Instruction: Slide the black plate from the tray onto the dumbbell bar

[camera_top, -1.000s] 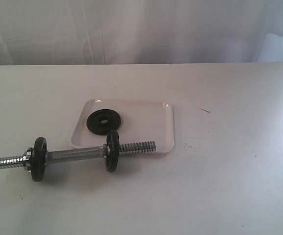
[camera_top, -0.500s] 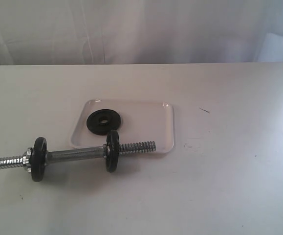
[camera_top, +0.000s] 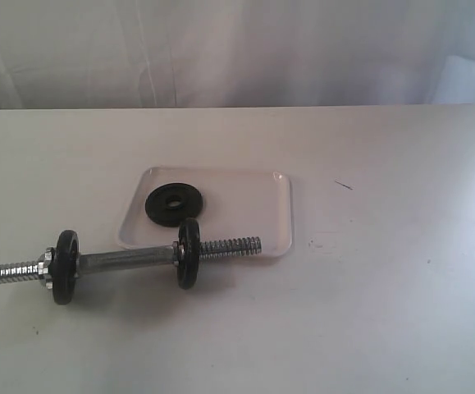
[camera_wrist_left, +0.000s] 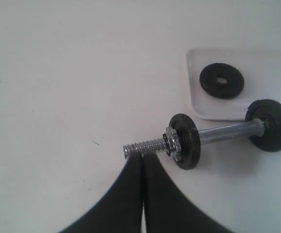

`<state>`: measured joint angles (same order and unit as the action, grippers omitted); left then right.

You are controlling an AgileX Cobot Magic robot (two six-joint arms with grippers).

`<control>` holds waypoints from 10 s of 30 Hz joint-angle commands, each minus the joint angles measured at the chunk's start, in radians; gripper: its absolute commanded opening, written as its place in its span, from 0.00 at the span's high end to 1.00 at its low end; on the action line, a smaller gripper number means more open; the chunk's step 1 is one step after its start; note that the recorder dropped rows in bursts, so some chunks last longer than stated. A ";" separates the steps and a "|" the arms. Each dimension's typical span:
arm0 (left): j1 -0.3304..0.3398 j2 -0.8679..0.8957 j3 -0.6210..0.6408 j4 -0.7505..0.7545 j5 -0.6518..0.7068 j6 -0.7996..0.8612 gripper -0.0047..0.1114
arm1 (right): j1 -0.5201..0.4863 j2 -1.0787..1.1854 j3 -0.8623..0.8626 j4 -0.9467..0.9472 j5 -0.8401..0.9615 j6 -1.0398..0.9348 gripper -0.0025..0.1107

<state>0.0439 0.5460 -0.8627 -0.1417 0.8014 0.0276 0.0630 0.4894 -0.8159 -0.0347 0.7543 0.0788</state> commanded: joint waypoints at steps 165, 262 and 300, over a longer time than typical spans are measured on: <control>-0.415 1.413 -0.544 -0.418 0.153 1.262 0.96 | -0.004 0.631 -0.015 0.192 -0.259 -0.238 0.98; -0.134 1.229 -0.313 -0.411 0.158 1.407 0.96 | 0.239 1.649 -0.799 0.749 -0.095 -0.822 0.10; -0.134 1.229 -0.313 -0.417 0.181 1.412 0.96 | 0.542 1.866 -0.933 0.744 -0.422 -0.814 0.11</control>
<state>-0.0938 1.8268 -1.1644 -0.4564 0.8900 1.4354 0.5960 2.3562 -1.7450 0.7153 0.3549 -0.7266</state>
